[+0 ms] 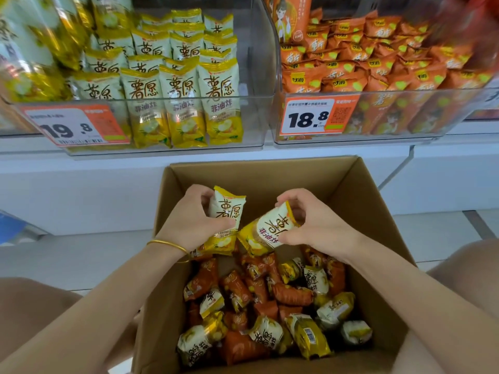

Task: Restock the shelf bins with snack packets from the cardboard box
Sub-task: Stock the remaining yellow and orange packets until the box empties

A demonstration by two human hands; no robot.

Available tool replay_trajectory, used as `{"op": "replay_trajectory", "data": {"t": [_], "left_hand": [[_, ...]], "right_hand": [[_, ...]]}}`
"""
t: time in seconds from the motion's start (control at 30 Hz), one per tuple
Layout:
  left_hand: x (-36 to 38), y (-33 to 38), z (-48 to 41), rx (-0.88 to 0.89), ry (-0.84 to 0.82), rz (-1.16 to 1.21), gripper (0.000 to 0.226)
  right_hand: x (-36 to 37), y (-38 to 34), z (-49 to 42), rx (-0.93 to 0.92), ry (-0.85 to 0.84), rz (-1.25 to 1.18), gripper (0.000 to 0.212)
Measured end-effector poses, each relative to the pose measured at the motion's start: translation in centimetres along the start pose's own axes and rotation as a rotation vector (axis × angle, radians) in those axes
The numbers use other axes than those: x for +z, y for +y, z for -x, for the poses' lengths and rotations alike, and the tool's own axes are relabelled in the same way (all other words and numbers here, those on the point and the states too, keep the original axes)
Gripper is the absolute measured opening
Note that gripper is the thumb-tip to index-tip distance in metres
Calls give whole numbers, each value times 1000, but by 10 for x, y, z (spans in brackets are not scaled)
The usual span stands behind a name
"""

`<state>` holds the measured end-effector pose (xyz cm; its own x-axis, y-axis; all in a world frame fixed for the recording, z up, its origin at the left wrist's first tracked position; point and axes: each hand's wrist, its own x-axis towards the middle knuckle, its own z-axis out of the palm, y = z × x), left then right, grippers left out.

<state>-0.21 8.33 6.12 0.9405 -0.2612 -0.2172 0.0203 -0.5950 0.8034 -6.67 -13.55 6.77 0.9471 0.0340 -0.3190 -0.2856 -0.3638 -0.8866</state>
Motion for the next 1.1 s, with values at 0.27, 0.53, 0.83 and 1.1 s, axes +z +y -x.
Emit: {"op": "replay_trajectory", "data": {"t": [0.27,0.53,0.83,1.1], "left_hand": [[13,12,4,111,-41,127,50],[6,25,13,158,-40,283,42],[-58,67,-3,38,-26,522,37],[-140,73,-19,590,911,-212,42]], "right_hand": [[-1,-6,-8,-62,-107,-422,46],[2,-11,-4,-92,-264,-611,72],[3,-109,-17,-316,-365,-465,65],[11,-216,-68,-609,-185,-335,33]]}}
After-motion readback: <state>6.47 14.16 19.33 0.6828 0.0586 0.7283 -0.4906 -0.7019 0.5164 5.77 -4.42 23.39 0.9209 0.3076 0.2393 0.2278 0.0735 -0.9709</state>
